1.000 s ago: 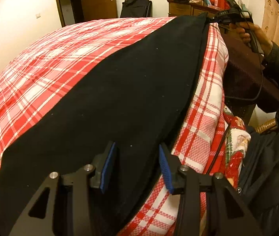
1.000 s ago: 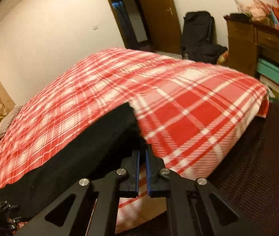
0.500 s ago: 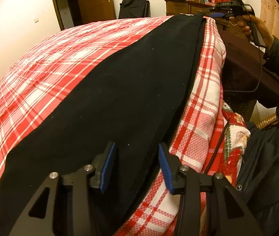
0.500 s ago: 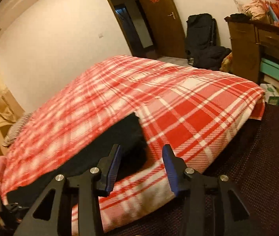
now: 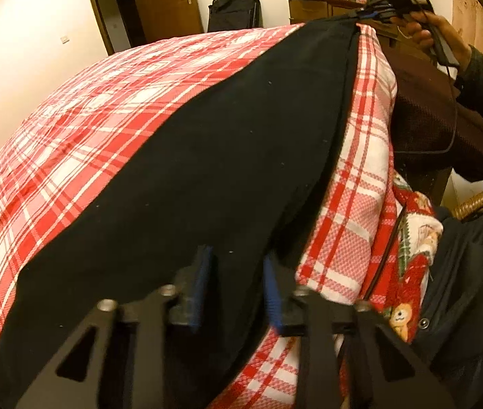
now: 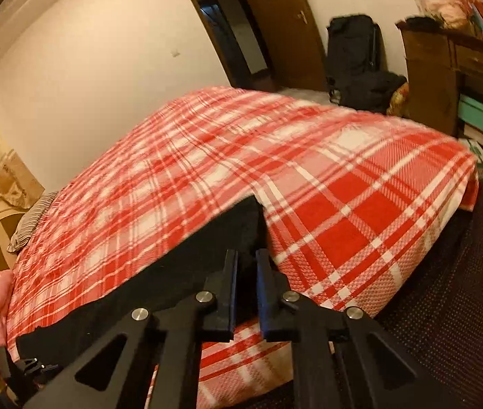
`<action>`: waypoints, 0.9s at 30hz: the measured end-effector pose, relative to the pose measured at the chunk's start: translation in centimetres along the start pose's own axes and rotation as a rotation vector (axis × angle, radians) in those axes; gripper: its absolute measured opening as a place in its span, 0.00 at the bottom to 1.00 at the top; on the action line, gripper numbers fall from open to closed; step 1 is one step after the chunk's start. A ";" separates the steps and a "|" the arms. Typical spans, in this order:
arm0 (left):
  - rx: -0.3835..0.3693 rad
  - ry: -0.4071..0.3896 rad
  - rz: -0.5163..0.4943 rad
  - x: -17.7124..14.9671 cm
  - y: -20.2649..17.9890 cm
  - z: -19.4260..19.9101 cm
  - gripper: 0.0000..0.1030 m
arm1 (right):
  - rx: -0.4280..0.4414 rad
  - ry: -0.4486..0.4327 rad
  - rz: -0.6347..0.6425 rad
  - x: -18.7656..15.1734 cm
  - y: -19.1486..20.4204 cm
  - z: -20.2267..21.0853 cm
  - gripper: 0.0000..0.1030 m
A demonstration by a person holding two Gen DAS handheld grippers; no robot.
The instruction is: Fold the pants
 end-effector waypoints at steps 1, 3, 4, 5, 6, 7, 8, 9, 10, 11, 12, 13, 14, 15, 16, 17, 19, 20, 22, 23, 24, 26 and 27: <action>-0.001 -0.007 0.007 0.1 0.3 0.4 0.10 | 0.011 -0.014 0.000 0.2 0.1 0.6 0.09; -0.004 -0.005 0.004 0.0 0.4 0.8 0.07 | 0.026 -0.035 0.003 0.4 0.2 1.7 0.09; -0.004 0.001 -0.002 -0.1 0.3 1.0 0.07 | 0.023 -0.041 0.012 0.4 0.2 1.9 0.09; 0.003 0.001 -0.007 -0.3 0.3 1.3 0.07 | 0.011 -0.041 0.018 0.3 0.0 1.8 0.09; 0.002 0.001 -0.004 -0.4 0.3 1.3 0.07 | -0.005 -0.034 0.019 0.1 -0.3 1.4 0.09; -0.005 0.003 0.000 -0.5 0.3 1.3 0.07 | -0.018 -0.024 0.017 -0.1 -0.7 0.8 0.09; -0.005 0.009 -0.004 -0.7 0.2 1.1 0.07 | -0.035 -0.010 0.017 -0.4 -1.2 -0.1 0.09; 0.000 0.013 -0.008 -0.8 0.3 1.0 0.07 | -0.039 0.002 0.021 -0.7 -1.4 -0.8 0.09; -0.002 0.018 -0.003 -1.0 0.3 0.8 0.07 | -0.044 0.007 0.019 -0.9 -1.7 -1.1 0.09; -0.007 0.017 0.004 -1.0 0.3 0.6 0.07 | -0.047 0.011 0.014 -1.1 -1.9 -1.5 0.10; -0.010 0.015 0.007 -0.9 0.4 0.6 0.07 | -0.050 0.012 0.005 -1.3 -2.2 -1.7 0.10; -0.011 0.014 0.007 -0.9 0.3 0.7 0.07 | -0.063 0.014 0.000 -1.3 -2.4 -1.9 0.18; -0.020 0.016 0.006 -0.9 0.2 0.7 0.07 | -0.096 0.012 -0.002 -1.3 -2.8 -1.8 0.37; -0.025 0.020 0.005 -1.0 0.1 0.6 0.07 | -0.136 -0.002 -0.004 -1.2 -3.2 -1.4 0.48; -0.038 0.030 0.003 -1.1 0.0 0.5 0.07 | -0.155 -0.021 -0.004 -1.0 -3.4 -1.0 0.58; -0.039 0.033 -0.003 -1.2 -0.1 0.5 0.07 | -0.175 -0.053 0.009 -0.7 -3.2 0.0 0.58; -0.046 0.034 -0.005 -1.2 -0.2 0.5 0.07 | -0.181 -0.102 0.050 -0.3 -1.9 1.5 0.58; -0.050 0.036 -0.004 -1.3 -0.3 0.5 0.07 | -0.165 -0.125 0.082 -0.3 -0.6 2.4 0.58; -0.065 0.041 -0.011 -1.3 -0.8 0.5 0.07 | -0.087 -0.134 0.145 -0.9 2.7 3.3 0.58; -0.073 0.048 -0.023 -1.5 -1.2 0.3 0.07 | -0.018 -0.118 0.187 -1.8 5.1 3.4 0.58; -0.074 0.052 -0.034 -1.6 -1.6 0.3 0.07 | 0.031 -0.095 0.220 -2.6 6.8 3.3 0.58; -0.065 0.052 -0.043 -1.7 -1.7 0.3 0.09 | 0.153 -0.004 0.338 -5.6 11.8 2.2 0.58; -0.066 0.048 -0.036 -1.6 -1.6 0.4 0.09 | 0.187 0.023 0.388 -7.0 13.7 1.7 0.58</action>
Point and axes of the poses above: each gripper's, at about its wrist camera, not at the fingertips, and z roughly against the way its jaws point, y to its left, x to its top, the point moved 8 cm from there along -z, roughly the way its jaws point, and after that the axes turned 7 degrees about -x, right-handed, at the moved point
